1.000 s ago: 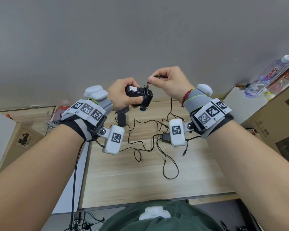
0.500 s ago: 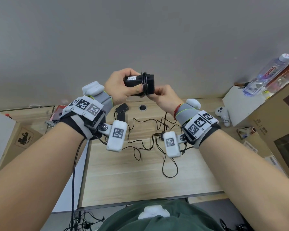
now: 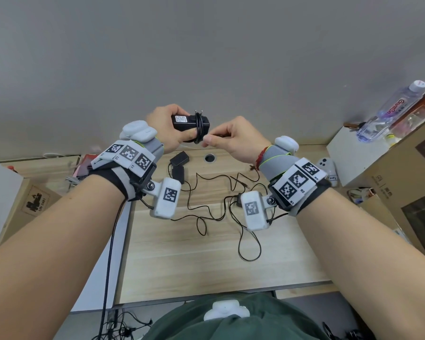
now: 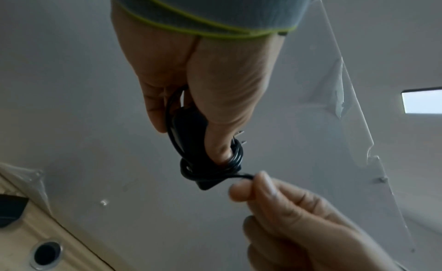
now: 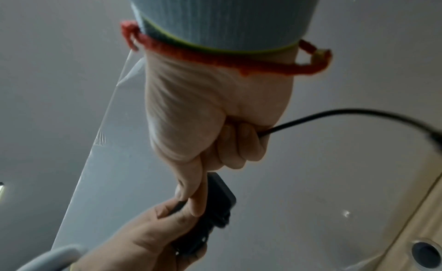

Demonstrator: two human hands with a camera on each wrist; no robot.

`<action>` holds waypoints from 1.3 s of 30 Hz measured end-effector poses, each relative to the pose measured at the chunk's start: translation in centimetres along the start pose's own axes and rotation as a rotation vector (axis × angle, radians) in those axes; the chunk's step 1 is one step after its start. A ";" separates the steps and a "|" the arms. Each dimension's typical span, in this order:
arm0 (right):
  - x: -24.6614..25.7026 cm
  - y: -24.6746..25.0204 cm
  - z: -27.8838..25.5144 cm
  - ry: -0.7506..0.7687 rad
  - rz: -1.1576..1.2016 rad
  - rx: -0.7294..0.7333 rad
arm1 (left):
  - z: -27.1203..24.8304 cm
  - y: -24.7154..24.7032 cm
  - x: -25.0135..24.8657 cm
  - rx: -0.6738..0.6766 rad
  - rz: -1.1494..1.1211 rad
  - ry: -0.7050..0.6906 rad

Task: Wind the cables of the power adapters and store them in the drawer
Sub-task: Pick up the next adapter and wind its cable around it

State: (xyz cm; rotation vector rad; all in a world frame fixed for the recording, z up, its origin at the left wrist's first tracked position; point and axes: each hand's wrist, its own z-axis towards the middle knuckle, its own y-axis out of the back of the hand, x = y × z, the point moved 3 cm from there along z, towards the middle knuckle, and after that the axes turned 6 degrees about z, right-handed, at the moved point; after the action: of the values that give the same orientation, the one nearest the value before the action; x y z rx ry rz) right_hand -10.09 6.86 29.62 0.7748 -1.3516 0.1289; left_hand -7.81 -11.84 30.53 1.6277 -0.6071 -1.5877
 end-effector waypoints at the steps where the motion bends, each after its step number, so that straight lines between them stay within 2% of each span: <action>1: 0.1 0.3 0.2 0.005 -0.017 -0.018 | -0.1 0.0 -0.1 0.008 0.033 -0.008; 7: 0.8 2.2 1.2 0.043 -0.038 -0.086 | -0.6 -0.1 -1.1 0.090 0.153 -0.077; 11: 1.0 3.2 1.6 0.060 0.076 -0.130 | -0.8 -0.3 -1.9 0.158 0.151 -0.151; 14: 0.5 3.2 1.6 0.051 0.191 -0.121 | -0.9 -0.6 -2.4 0.195 0.081 -0.197; 18: 0.1 2.9 1.2 0.064 0.235 -0.154 | -0.8 -0.8 -2.6 0.239 -0.054 -0.229; 22: -0.5 2.2 0.7 0.011 0.270 -0.189 | -0.9 -1.0 -2.9 0.257 -0.246 -0.223; 26: -1.9 0.8 0.5 -0.060 0.283 -0.164 | -0.8 -0.7 -3.0 0.225 -0.465 -0.191; 30: -3.6 -0.8 0.5 -0.104 0.238 -0.095 | -0.2 -0.4 -2.7 0.117 -0.544 -0.123; 34: -4.1 -2.0 0.4 -0.142 0.205 -0.043 | 0.0 -0.2 -1.8 0.052 -0.567 -0.048; 37: -4.1 -2.6 0.1 -0.132 0.154 -0.002 | 0.4 0.3 -0.6 -0.070 -0.586 0.050; 39: -3.7 -2.7 -0.1 -0.125 0.131 0.019 | 0.8 0.5 0.4 -0.139 -0.518 0.103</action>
State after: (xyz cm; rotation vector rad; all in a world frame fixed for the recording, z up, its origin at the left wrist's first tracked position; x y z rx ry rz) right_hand -9.56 6.14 25.06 0.7197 -1.5221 0.1997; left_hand -8.42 -12.62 30.69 1.8390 -0.0109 -1.8414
